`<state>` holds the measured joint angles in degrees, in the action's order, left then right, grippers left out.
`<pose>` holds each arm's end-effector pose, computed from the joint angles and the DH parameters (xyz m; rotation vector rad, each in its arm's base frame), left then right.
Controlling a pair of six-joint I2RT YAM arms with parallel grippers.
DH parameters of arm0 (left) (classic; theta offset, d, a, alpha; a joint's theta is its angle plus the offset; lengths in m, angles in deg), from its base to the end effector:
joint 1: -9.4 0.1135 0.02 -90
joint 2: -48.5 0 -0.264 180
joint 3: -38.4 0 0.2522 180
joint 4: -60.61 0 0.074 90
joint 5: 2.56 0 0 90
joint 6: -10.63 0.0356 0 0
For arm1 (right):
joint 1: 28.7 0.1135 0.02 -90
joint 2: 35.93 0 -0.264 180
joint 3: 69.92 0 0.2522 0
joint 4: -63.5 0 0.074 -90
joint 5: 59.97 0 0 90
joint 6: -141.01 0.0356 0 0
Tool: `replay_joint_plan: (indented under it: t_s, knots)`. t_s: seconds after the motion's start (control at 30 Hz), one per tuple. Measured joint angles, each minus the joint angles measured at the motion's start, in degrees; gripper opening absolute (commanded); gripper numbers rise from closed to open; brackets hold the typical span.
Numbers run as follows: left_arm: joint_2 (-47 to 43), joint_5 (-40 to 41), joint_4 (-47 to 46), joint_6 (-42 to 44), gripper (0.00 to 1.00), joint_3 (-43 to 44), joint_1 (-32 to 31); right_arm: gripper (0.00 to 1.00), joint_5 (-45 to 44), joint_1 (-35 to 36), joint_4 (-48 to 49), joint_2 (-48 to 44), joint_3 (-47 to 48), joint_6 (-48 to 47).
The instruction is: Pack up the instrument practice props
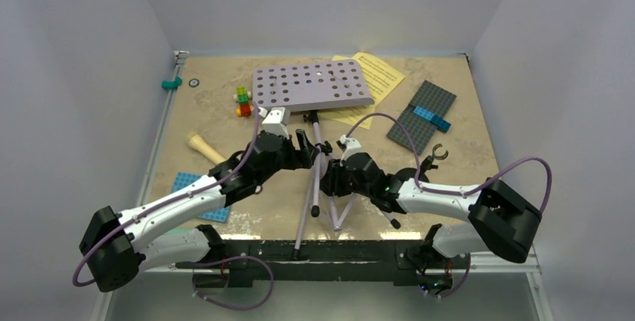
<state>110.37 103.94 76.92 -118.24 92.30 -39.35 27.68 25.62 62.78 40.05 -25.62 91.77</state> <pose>0.1684 -0.1767 0.2669 -0.0147 2.0452 -0.6975 0.1547 0.2129 0.1785 -0.2439 2.2692 0.8940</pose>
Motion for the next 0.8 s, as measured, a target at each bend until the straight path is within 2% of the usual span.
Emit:
replay_joint_plan:
  t_s: [0.07,0.23,0.43,0.63,0.73,0.8]
  knots:
    - [-0.2,-2.6,2.3,-3.0,0.83,1.4,0.0,0.3,-0.2,0.0,-0.2,0.2,0.1,-0.1]
    - [-0.1,-8.3,4.7,-9.0,0.8,2.8,0.0,0.35,-0.9,0.1,-0.4,0.5,0.1,-0.2]
    - [2.7,-15.3,5.4,-13.7,0.67,2.8,-0.1,0.43,-1.2,0.3,-0.6,0.5,0.1,-0.3]
    - [3.8,-20.9,5.5,-16.2,0.21,2.8,-1.0,0.49,-2.9,0.8,-5.6,1.5,-0.2,-1.6]
    - [3.8,-22.3,4.5,-16.7,0.08,2.2,-1.3,0.51,-3.3,0.8,-5.9,1.3,-0.2,-1.5]
    - [3.8,-22.5,4.0,-17.1,0.08,1.5,-1.3,0.54,-3.8,0.9,-6.5,1.1,-0.2,-1.4]
